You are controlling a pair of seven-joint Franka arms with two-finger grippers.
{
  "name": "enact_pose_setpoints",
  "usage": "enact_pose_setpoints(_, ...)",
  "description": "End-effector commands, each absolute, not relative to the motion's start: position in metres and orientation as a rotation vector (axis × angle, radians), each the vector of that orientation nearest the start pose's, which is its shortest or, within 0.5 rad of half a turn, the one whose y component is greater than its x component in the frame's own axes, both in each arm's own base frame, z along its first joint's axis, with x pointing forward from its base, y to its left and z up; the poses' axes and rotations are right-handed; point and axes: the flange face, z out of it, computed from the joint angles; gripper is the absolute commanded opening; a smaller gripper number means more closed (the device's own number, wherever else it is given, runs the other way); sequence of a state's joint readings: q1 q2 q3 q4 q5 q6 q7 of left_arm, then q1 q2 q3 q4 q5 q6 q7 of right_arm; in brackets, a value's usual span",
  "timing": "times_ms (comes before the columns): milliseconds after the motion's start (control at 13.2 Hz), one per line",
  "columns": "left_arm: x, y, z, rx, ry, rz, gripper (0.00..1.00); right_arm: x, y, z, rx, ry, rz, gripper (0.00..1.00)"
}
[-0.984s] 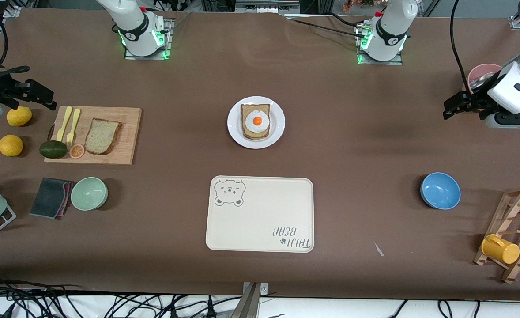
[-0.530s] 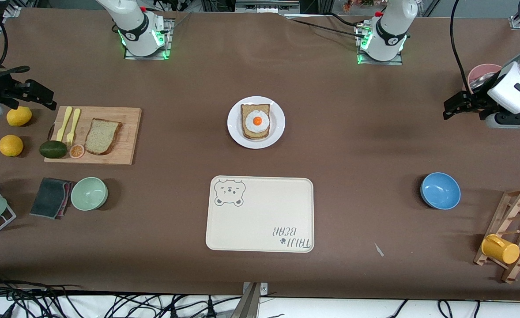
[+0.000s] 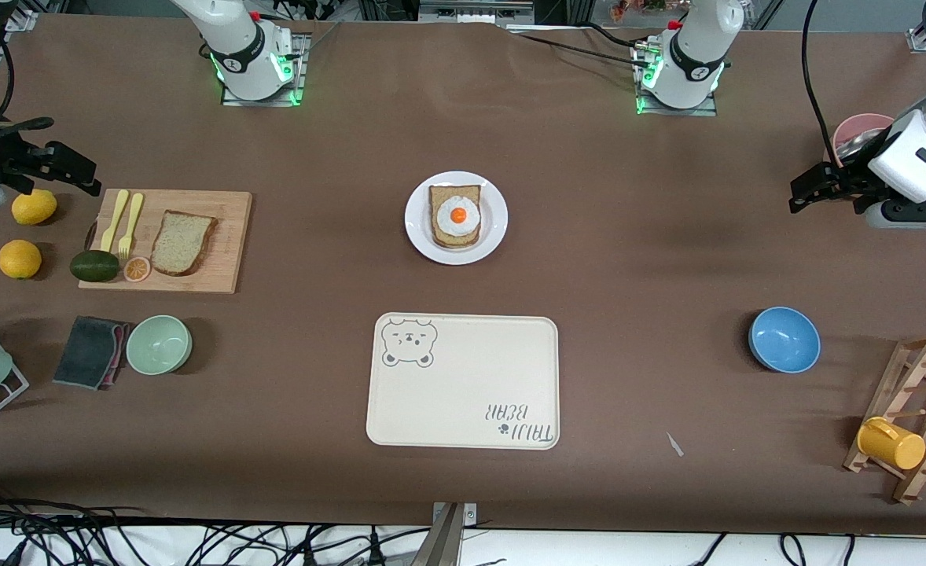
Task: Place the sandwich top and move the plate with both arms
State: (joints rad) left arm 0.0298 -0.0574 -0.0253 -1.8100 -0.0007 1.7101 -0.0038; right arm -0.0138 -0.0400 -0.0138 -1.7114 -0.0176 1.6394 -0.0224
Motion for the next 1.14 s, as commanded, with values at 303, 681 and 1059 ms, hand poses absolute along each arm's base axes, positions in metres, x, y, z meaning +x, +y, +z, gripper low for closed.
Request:
enact_pose_setpoints(303, 0.538, 0.005, 0.555, -3.131, 0.017, 0.051, 1.0, 0.547, -0.012, 0.575, -3.151, -0.011, 0.102, 1.0)
enact_pose_setpoints(681, 0.539, 0.005, 0.553, -3.13, 0.017, 0.055, 1.0, 0.571, -0.017, 0.528, -3.138, -0.012, 0.241, 1.0)
enact_pose_setpoints(1059, 0.54, 0.005, 0.555, -3.131, 0.017, 0.048, 1.0, 0.593, -0.025, 0.465, -3.154, -0.01, 0.313, 1.0)
